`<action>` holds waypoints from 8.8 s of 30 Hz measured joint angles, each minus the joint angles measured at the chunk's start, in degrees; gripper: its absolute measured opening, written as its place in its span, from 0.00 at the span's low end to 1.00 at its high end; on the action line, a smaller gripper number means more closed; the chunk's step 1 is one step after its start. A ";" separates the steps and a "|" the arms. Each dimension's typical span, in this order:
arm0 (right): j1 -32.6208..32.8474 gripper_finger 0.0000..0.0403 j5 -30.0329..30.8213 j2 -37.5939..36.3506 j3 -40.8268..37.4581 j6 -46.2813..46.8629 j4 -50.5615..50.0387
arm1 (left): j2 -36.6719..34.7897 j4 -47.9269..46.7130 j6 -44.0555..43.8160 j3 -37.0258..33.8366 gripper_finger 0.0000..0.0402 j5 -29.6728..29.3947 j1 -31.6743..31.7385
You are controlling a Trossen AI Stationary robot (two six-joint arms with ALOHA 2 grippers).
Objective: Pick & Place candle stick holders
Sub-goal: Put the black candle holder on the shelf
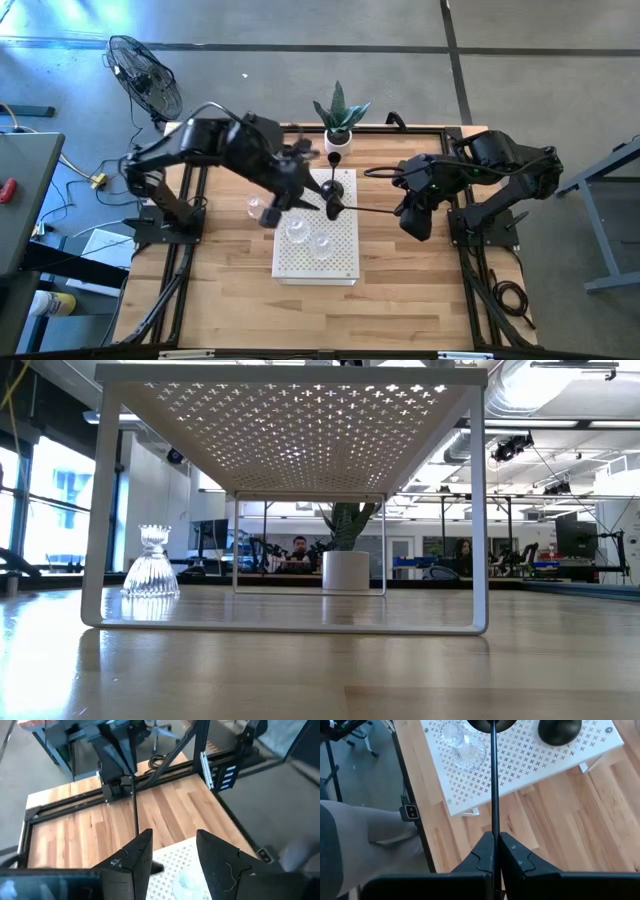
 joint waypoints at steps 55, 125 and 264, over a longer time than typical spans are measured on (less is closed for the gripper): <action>0.00 0.02 4.88 0.02 0.00 -6.59 6.56 | 15.03 0.76 -1.77 2.40 0.37 -17.24 -2.91; -0.11 0.23 3.53 0.02 0.04 -11.67 7.54 | 15.14 -3.16 -3.02 3.65 0.02 -23.32 -4.15; 38.46 0.36 76.43 -12.00 0.00 -21.52 13.75 | -64.15 74.64 -2.72 -89.64 0.02 -40.30 -29.91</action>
